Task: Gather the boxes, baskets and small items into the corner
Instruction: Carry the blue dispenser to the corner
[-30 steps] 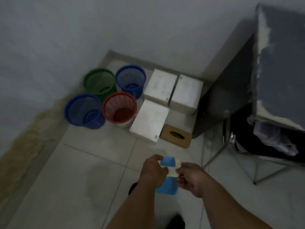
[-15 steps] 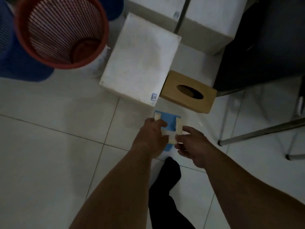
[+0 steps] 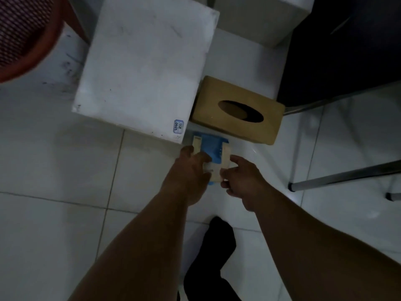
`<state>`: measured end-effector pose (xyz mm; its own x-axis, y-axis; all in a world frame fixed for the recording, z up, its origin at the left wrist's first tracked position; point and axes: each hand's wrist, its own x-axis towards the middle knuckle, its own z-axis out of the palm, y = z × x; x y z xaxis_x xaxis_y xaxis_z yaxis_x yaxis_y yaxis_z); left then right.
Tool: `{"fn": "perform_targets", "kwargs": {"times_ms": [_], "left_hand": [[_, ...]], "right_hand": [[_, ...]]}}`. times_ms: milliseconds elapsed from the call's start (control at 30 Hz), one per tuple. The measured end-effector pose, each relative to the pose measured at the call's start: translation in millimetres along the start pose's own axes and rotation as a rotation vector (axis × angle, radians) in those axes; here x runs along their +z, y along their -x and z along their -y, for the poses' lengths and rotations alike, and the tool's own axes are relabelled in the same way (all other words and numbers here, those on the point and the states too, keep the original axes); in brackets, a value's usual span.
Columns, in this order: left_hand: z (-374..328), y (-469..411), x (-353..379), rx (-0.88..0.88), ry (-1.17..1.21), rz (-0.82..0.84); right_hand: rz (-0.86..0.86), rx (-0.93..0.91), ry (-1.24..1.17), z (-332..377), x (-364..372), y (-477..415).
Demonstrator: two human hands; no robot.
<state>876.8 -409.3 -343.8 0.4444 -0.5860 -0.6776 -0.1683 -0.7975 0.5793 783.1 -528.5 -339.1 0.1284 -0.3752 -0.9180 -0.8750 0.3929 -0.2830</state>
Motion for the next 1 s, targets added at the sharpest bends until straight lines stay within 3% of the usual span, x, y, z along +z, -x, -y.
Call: {"fn": "perform_targets", "kwargs": {"times_ms": [200,400,633,1000], "left_hand": [[1,21,-6,0.015,-0.036,0.068],[-32,81,-68,-0.047,-0.137,0.154],[-108,187,-184,0.038,-0.299,-0.025],[-294,403,-370,0.313,-0.481,-0.342]], "right_hand": [[0.022,-0.031,0.214,-11,-6,2],[0.070,-0.116,0.358,14,-7,86],[-0.060,-0.431,0.489,94,-8,263],[-0.370,-0.807,0.477,203,-71,577]]}}
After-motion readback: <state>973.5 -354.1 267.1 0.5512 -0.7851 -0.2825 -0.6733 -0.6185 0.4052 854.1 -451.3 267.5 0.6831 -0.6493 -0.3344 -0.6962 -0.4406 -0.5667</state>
